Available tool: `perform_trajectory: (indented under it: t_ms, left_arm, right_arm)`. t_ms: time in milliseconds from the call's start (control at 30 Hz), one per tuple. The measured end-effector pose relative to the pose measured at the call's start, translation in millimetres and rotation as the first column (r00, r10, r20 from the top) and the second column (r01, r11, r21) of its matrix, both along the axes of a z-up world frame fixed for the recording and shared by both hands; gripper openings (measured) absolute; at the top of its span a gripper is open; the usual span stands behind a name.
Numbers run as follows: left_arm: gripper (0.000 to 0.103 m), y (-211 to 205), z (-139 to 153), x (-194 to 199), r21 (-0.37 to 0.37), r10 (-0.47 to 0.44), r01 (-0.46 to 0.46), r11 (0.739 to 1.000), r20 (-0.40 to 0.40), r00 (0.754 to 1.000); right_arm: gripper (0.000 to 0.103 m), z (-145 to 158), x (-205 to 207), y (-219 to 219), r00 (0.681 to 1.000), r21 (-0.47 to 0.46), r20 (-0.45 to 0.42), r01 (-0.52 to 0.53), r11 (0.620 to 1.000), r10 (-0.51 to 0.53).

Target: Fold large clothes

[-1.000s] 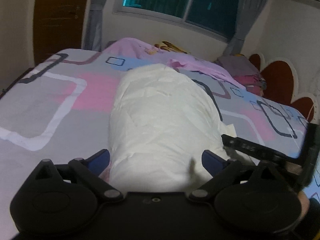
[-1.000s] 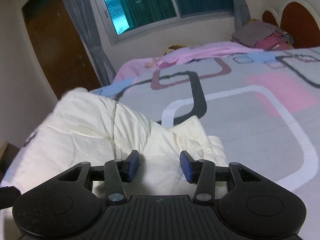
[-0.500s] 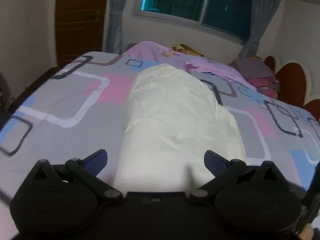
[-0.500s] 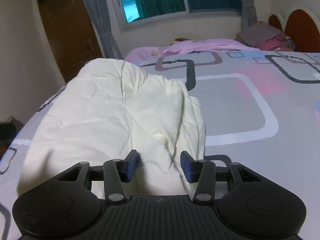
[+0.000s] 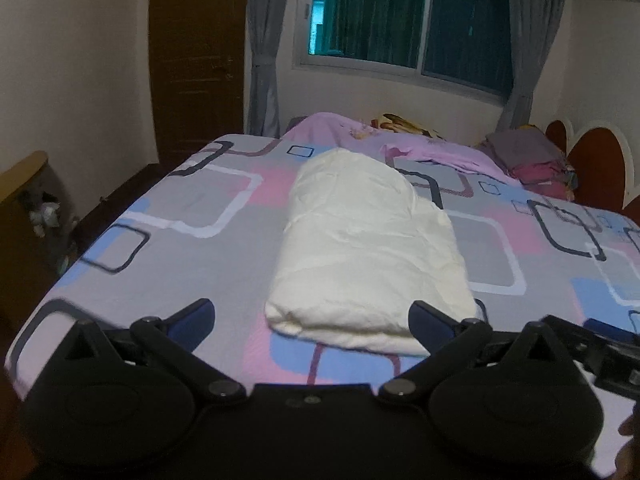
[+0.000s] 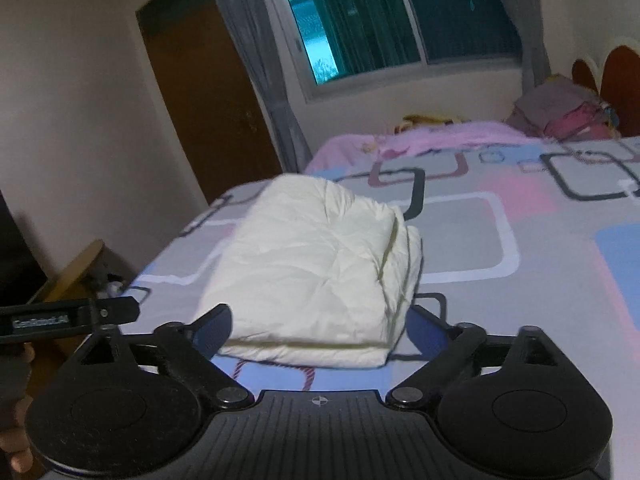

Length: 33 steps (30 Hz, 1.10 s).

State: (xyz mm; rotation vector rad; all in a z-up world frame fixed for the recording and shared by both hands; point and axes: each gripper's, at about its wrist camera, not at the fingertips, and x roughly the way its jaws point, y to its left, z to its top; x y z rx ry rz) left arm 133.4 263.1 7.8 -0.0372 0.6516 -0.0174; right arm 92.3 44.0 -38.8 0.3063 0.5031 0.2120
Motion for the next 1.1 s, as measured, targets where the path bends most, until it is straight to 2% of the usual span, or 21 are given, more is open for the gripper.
perform_trajectory:
  t_ms: [267,400,467,600,1100]
  left_arm:
    - [0.103,-6,23,-68,0.071,0.015,-0.019,0.997,0.065,0.998]
    - [0.103,-4,26,-84,0.028,0.009,-0.009,1.000,0.030,1.000]
    - [0.103,-4,28,-92,0.019,0.014,-0.015,1.000,0.039,0.999]
    - [0.103,-7,30,-103,0.045,0.015,-0.017,0.999,0.059,0.998]
    - [0.103,-8,39,-116,0.041,0.029,-0.033,0.999,0.079,0.996]
  right_arm:
    - [0.100,39,-80,8,0.997,-0.062,0.067,0.052,0.997,-0.048]
    - [0.103,53,-102,14,0.993,-0.072,0.085,0.088,0.994,-0.082]
    - [0.103,59,-111,17,0.992,-0.079,0.100,0.091,0.993,-0.083]
    - [0.103,65,-121,19,0.990,-0.082,0.121,0.088,0.993,-0.078]
    - [0.103,68,-131,13,0.987,-0.090,0.138,0.097,0.991,-0.084]
